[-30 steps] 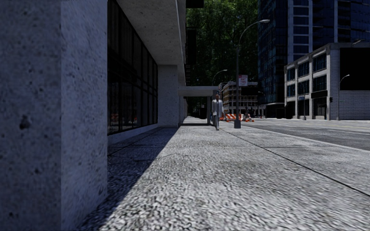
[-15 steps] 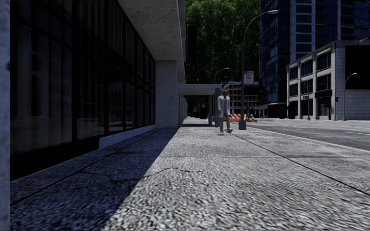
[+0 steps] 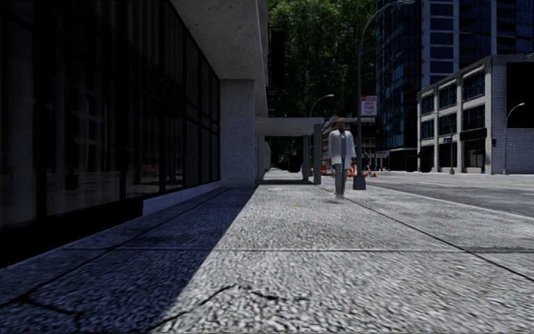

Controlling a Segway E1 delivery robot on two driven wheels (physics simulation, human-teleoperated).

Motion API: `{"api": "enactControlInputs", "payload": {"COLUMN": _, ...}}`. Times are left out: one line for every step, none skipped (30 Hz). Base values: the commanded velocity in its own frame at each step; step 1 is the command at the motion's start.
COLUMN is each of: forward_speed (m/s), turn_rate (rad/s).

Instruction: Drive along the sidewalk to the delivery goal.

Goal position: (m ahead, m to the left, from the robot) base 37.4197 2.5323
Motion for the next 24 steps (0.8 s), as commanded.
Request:
{"api": "enactControlInputs", "payload": {"forward_speed": 2.0, "turn_rate": 0.0}}
{"api": "enactControlInputs", "payload": {"forward_speed": 2.0, "turn_rate": 0.0}}
{"api": "enactControlInputs", "payload": {"forward_speed": 2.0, "turn_rate": 0.0}}
{"api": "enactControlInputs", "payload": {"forward_speed": 2.0, "turn_rate": 0.0}}
{"api": "enactControlInputs", "payload": {"forward_speed": 2.0, "turn_rate": 0.0}}
{"api": "enactControlInputs", "payload": {"forward_speed": 2.0, "turn_rate": 0.0}}
{"api": "enactControlInputs", "payload": {"forward_speed": 2.0, "turn_rate": 0.0}}
{"api": "enactControlInputs", "payload": {"forward_speed": 2.0, "turn_rate": 0.0}}
{"api": "enactControlInputs", "payload": {"forward_speed": 2.0, "turn_rate": 0.0}}
{"api": "enactControlInputs", "payload": {"forward_speed": 2.0, "turn_rate": 0.0}}
{"api": "enactControlInputs", "payload": {"forward_speed": 2.0, "turn_rate": 0.0}}
{"api": "enactControlInputs", "payload": {"forward_speed": 2.0, "turn_rate": 0.0}}
{"api": "enactControlInputs", "payload": {"forward_speed": 2.0, "turn_rate": 0.0}}
{"api": "enactControlInputs", "payload": {"forward_speed": 2.0, "turn_rate": 0.0}}
{"api": "enactControlInputs", "payload": {"forward_speed": 2.0, "turn_rate": 0.0}}
{"api": "enactControlInputs", "payload": {"forward_speed": 2.0, "turn_rate": 0.0}}
{"api": "enactControlInputs", "payload": {"forward_speed": 2.0, "turn_rate": 0.0}}
{"api": "enactControlInputs", "payload": {"forward_speed": 2.0, "turn_rate": 0.0}}
{"api": "enactControlInputs", "payload": {"forward_speed": 2.0, "turn_rate": 0.0}}
{"api": "enactControlInputs", "payload": {"forward_speed": 2.0, "turn_rate": 0.0}}
{"api": "enactControlInputs", "payload": {"forward_speed": 2.0, "turn_rate": -0.03}}
{"api": "enactControlInputs", "payload": {"forward_speed": 2.0, "turn_rate": -0.03}}
{"api": "enactControlInputs", "payload": {"forward_speed": 2.0, "turn_rate": -0.05}}
{"api": "enactControlInputs", "payload": {"forward_speed": 2.0, "turn_rate": -0.12}}
